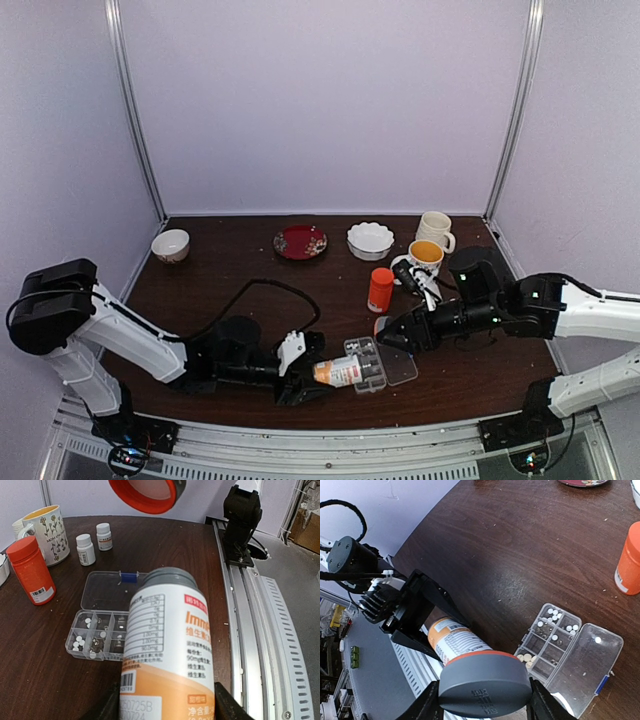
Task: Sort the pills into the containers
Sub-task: Pour the pill into the compartment of the pill container.
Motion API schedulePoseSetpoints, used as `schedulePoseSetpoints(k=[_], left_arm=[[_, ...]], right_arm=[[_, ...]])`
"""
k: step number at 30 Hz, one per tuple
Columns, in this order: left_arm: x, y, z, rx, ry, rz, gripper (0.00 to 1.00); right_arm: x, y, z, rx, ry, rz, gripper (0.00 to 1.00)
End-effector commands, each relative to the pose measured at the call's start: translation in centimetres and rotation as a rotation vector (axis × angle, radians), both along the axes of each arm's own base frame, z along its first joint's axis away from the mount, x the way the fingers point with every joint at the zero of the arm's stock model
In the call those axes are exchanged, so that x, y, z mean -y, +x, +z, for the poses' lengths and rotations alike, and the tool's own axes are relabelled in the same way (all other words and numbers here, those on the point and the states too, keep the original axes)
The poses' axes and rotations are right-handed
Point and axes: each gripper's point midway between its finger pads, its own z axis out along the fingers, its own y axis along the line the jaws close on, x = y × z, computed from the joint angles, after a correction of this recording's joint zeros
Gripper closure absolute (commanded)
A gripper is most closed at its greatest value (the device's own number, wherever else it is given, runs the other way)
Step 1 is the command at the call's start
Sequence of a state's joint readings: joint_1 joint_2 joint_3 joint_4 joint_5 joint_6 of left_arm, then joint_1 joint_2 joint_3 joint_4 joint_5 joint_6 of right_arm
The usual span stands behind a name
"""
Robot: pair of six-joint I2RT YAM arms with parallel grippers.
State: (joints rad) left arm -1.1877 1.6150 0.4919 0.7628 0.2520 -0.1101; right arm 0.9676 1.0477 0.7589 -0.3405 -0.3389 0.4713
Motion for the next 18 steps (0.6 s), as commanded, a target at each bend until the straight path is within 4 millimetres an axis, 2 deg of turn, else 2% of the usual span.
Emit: schedulePoseSetpoints(k=[1,8,18], left_arm=[[1.3,-0.2,0.9,0.016,-0.021,-0.029,0.89],[2.0,0.3,0.5,0.015,0.005,-0.009,0.89],[2.6,0.9,-0.1,0.006,0.032,0.012,0.89]], right_arm=[[-1.5,-1.8,0.5,-0.055,0.088,0.052,0.89],[-2.9,-3.0,0.2,-0.111,0.164,0.091,0.90],[-3.5,-3.0,-2.3,-0.164,0.151,0.075,0.92]])
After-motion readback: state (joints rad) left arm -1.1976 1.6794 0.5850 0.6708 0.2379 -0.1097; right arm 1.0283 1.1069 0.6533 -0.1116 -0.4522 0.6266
